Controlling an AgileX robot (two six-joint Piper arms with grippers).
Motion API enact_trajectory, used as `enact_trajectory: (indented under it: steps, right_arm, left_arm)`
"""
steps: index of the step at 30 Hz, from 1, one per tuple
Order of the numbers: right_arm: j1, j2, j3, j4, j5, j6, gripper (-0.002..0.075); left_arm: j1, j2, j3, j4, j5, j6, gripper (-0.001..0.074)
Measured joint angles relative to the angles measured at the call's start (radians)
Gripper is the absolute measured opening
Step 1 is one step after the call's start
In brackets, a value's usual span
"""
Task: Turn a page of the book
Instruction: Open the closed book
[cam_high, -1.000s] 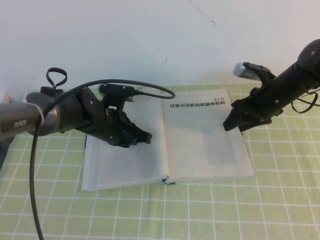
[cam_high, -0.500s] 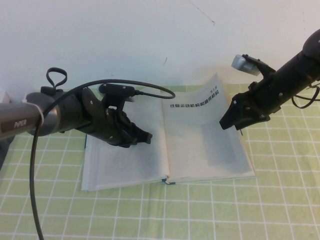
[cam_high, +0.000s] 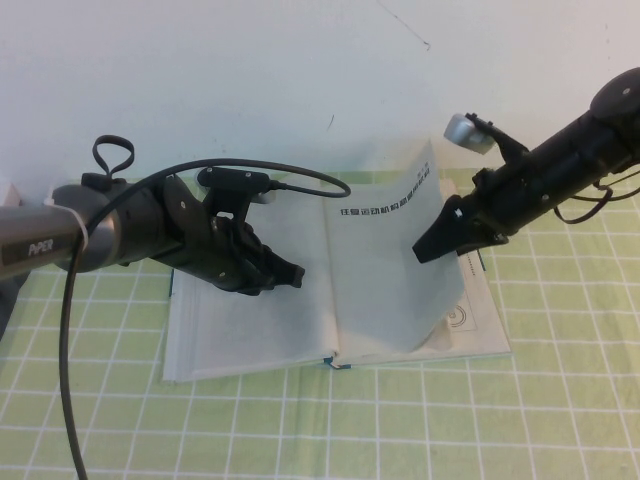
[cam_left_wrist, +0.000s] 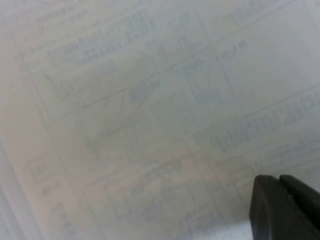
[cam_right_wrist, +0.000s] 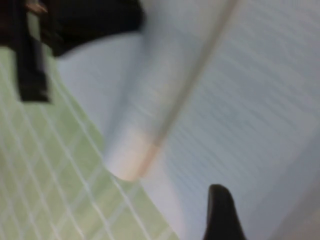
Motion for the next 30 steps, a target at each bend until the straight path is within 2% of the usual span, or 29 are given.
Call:
enact_trajectory:
  steps: [3, 13, 16, 23, 26, 30]
  right_arm:
    - [0.000, 0.000, 0.000, 0.105, 0.008, -0.036, 0.0401]
    - [0.002, 0.000, 0.000, 0.275, 0.012, -0.073, 0.0390]
    - [0.002, 0.000, 0.000, 0.265, 0.012, -0.074, 0.0390]
    - [0.002, 0.014, 0.000, 0.029, 0.008, 0.033, 0.0390]
    - [0.001, 0.027, 0.000, 0.049, 0.008, 0.023, 0.0390]
    - [0.001, 0.031, 0.000, 0.217, 0.015, -0.040, 0.0389]
  left_arm:
    - [0.000, 0.000, 0.000, 0.000, 0.000, 0.000, -0.0004]
    - [0.000, 0.000, 0.000, -0.002, 0.000, 0.000, -0.0004]
    - [0.000, 0.000, 0.000, -0.002, 0.000, 0.000, -0.0004]
    - [0.000, 0.000, 0.000, -0.002, 0.000, 0.000, -0.0004]
    - [0.000, 0.000, 0.000, -0.002, 0.000, 0.000, -0.0004]
    - [0.000, 0.000, 0.000, -0.002, 0.000, 0.000, -0.0004]
